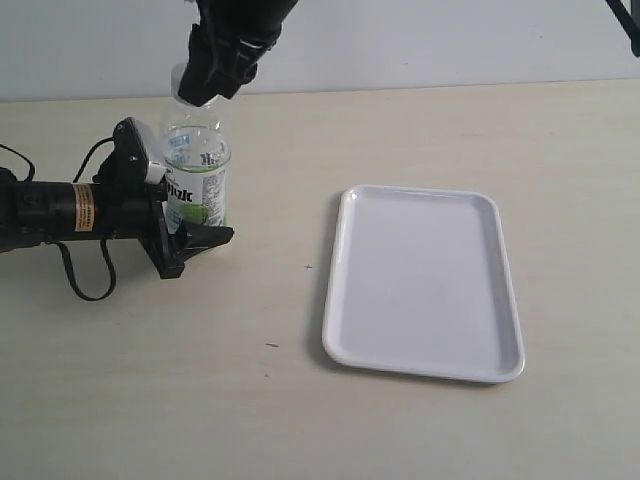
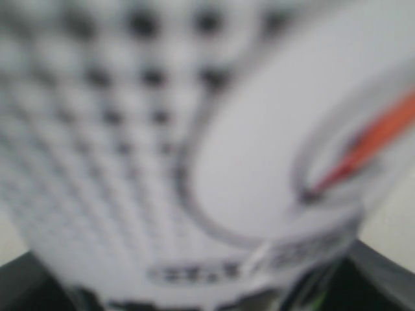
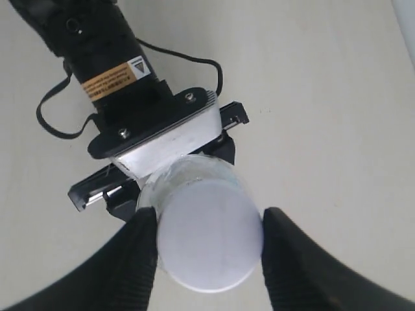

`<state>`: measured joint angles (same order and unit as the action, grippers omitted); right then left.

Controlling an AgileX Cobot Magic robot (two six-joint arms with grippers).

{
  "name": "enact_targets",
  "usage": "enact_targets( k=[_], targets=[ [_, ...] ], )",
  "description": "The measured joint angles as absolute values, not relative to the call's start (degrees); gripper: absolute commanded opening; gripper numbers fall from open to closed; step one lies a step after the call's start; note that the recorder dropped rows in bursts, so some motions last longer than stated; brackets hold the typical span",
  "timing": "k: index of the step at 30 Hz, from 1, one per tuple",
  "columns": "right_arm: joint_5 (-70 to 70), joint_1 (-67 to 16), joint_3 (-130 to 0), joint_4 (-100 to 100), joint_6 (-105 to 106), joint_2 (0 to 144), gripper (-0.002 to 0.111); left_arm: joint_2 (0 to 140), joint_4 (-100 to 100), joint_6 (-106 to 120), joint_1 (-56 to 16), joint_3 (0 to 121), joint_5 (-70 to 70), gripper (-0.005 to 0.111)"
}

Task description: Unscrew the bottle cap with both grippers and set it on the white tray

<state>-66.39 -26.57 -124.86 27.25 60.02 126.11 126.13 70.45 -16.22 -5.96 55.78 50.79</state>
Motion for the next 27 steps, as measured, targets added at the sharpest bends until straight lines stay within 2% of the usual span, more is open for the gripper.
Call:
enact_targets(
  k=[7,13,16,20,22,24,27],
  targets=[
    [-68.61,-26.57,-124.86,27.13,78.63,125.88,0.000,126.13,70.80,-15.62,-5.96,55.78,50.91,0.000],
    [-68.96,-26.57,-124.86,25.43,83.56,125.75,0.001,126.13,70.80,-15.62,-5.96,55.78,50.91,0.000],
    [-68.96,-26.57,-124.86,24.96,83.17,125.66,0.016,126.13,70.80,-15.62,-5.96,55.78,50.91,0.000],
    [-69.10,-26.57,-125.07,24.44,79.40,125.66,0.050,126.13,70.70,-15.62,-5.96,55.78,50.91,0.000],
    [-69.10,-26.57,-125.07,24.34,78.65,125.66,0.063,126.13,70.70,-15.73,-5.96,55.78,50.91,0.000],
    [-69.20,-26.57,-125.07,23.76,77.91,125.78,0.069,126.13,70.70,-16.36,-5.96,55.78,51.02,0.000],
    [-68.70,-26.57,-125.07,24.01,75.07,126.10,0.069,126.13,70.70,-16.49,-5.96,55.78,51.02,0.000]
  ],
)
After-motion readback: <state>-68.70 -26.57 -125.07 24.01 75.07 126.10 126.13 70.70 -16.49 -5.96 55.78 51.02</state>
